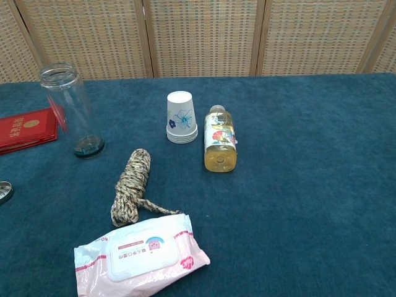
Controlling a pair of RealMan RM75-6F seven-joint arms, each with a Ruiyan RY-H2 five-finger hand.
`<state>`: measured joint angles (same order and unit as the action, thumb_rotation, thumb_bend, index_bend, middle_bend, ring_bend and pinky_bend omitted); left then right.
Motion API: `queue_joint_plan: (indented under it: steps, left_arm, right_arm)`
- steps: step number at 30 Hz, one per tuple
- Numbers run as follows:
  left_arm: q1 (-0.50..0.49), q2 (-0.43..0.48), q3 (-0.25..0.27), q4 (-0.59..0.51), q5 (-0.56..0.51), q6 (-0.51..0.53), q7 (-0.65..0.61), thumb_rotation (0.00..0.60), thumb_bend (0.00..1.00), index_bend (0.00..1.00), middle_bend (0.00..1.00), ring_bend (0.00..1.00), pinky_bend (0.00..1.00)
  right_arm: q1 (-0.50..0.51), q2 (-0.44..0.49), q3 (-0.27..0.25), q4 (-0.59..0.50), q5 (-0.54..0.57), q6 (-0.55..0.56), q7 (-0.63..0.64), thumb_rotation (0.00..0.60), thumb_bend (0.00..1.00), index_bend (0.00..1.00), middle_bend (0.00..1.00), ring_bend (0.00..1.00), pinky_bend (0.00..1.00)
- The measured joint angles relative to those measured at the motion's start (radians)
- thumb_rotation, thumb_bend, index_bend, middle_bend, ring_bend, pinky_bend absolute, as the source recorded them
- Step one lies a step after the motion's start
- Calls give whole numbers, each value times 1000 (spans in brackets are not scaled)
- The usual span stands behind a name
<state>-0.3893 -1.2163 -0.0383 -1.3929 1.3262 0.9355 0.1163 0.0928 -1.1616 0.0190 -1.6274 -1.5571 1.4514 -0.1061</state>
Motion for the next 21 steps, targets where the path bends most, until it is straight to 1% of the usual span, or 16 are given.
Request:
queue_joint_plan:
  steps: [6, 21]
  left_arm:
    - [-13, -31, -1, 20, -2, 3, 12, 600, 342, 382, 0, 0, 0]
    - [-36, -67, 6, 36, -12, -9, 50, 600, 349, 418, 0, 0, 0]
  right_arm:
    - [1, 0, 0, 1, -1, -1, 7, 600, 0, 67, 0, 0, 0]
    - [0, 2, 0, 4, -2, 2, 16, 600, 0, 67, 0, 0, 0]
